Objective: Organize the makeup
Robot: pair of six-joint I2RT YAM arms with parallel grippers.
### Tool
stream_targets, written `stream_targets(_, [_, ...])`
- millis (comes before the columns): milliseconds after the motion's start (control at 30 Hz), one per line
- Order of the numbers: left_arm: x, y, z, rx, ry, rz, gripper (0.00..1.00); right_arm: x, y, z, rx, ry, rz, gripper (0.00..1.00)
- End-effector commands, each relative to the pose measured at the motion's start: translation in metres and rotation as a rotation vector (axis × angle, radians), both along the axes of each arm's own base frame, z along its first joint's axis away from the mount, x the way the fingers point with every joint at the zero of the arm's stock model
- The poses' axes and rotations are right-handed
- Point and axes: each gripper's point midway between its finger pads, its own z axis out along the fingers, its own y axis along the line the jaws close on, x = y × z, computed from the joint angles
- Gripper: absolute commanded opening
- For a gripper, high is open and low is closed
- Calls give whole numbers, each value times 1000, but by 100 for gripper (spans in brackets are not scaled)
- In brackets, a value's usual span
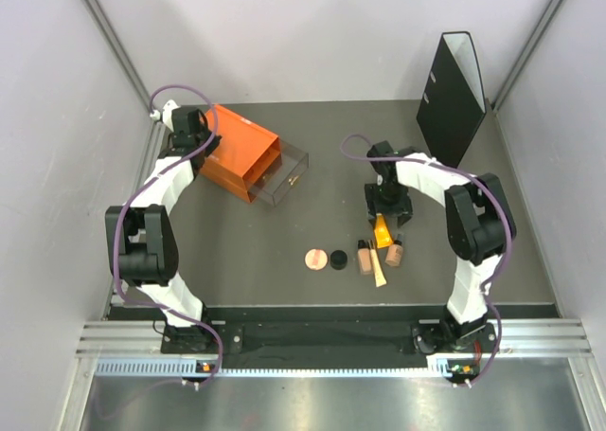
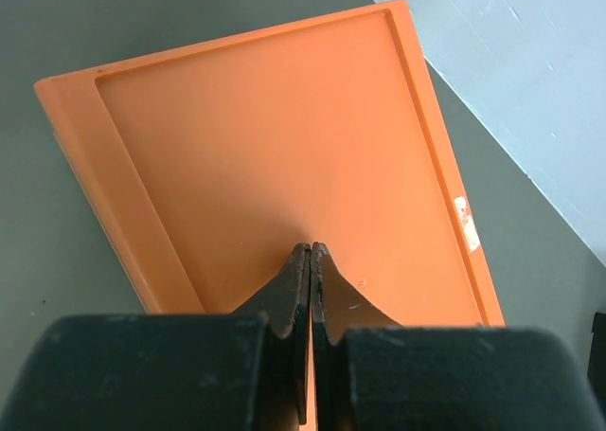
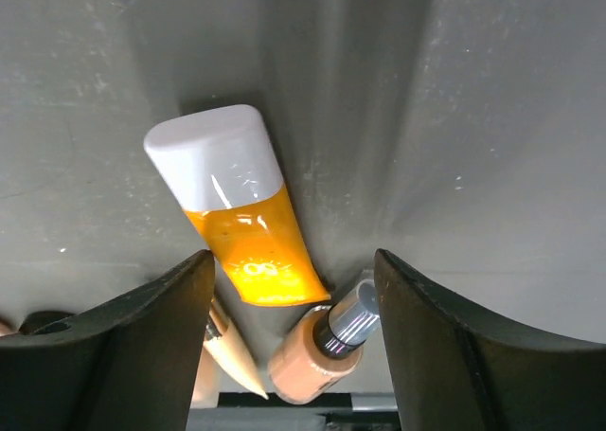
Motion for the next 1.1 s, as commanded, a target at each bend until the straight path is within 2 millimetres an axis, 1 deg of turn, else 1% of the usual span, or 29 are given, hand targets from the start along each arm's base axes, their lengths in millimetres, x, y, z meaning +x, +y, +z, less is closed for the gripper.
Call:
stream_targets(0, [-34, -12, -80, -19, 254, -57, 0, 22, -2, 11, -18, -144, 6, 68])
stream_targets(67, [-35, -11, -81, -18, 256, -56, 0, 26, 1, 6, -15, -155, 5, 67])
stream_targets(267, [-36, -13, -82, -20, 259, -60, 0, 34, 19, -6, 0, -152, 44, 67])
stream_targets(367, [-38, -12, -83, -24, 262, -59, 0, 34, 26, -16, -4, -136, 69, 66])
stream_targets(400, [-38, -13, -83, -26, 262, -58, 0, 32, 28, -22, -4, -121, 74, 66])
stream_targets(433, [-38, -13, -83, -26, 262, -58, 0, 33, 31, -24, 8, -118, 74, 60])
stream_targets(467, [-38, -13, -82, -26, 260, -58, 0, 32, 31, -26, 10, -112, 74, 51])
stream_targets(500, [-38, -13, -83, -26, 262, -58, 0, 32, 32, -28, 13, -107, 77, 40])
stream_targets(533, [-38, -12, -83, -24, 262, -59, 0, 31, 33, -29, 18, -107, 74, 22])
stream_targets(567, [-37, -12, -81, -22, 259, -59, 0, 31, 33, -31, 18, -100, 75, 17])
stream_targets(600, [-37, -12, -82, -22, 262, -59, 0, 32, 34, -31, 24, -101, 72, 10])
stream_targets(667, [-38, -12, -83, -22, 265, -59, 0, 36, 38, -29, 35, -109, 74, 4])
stream_targets(700, [-38, -12, -84, -23, 268, -60, 0, 42, 41, -25, 43, -124, 75, 1])
stream_targets(767, [-38, -12, -85, -25, 271, -61, 0, 46, 44, -22, 51, -132, 75, 0])
stream_targets(800, [-39, -12, -86, -22, 274, -59, 0, 54, 49, -15, 62, -154, 76, 0])
stream_targets(900, [-38, -12, -85, -21, 273, -60, 0, 64, 55, -3, 83, -178, 78, 0])
stream_targets(933, [-38, -12, -85, -22, 274, -61, 0, 73, 61, 7, 100, -205, 83, 0])
stream_targets(1000, [-37, -11, -84, -18, 272, -61, 0, 79, 67, 18, 122, -216, 85, 0])
stream_targets(1033, [-37, -12, -84, -17, 272, -62, 0, 90, 75, 33, 148, -251, 89, 1])
stream_targets(1067, [-36, -11, -83, -17, 270, -60, 0, 95, 78, 39, 162, -263, 91, 1])
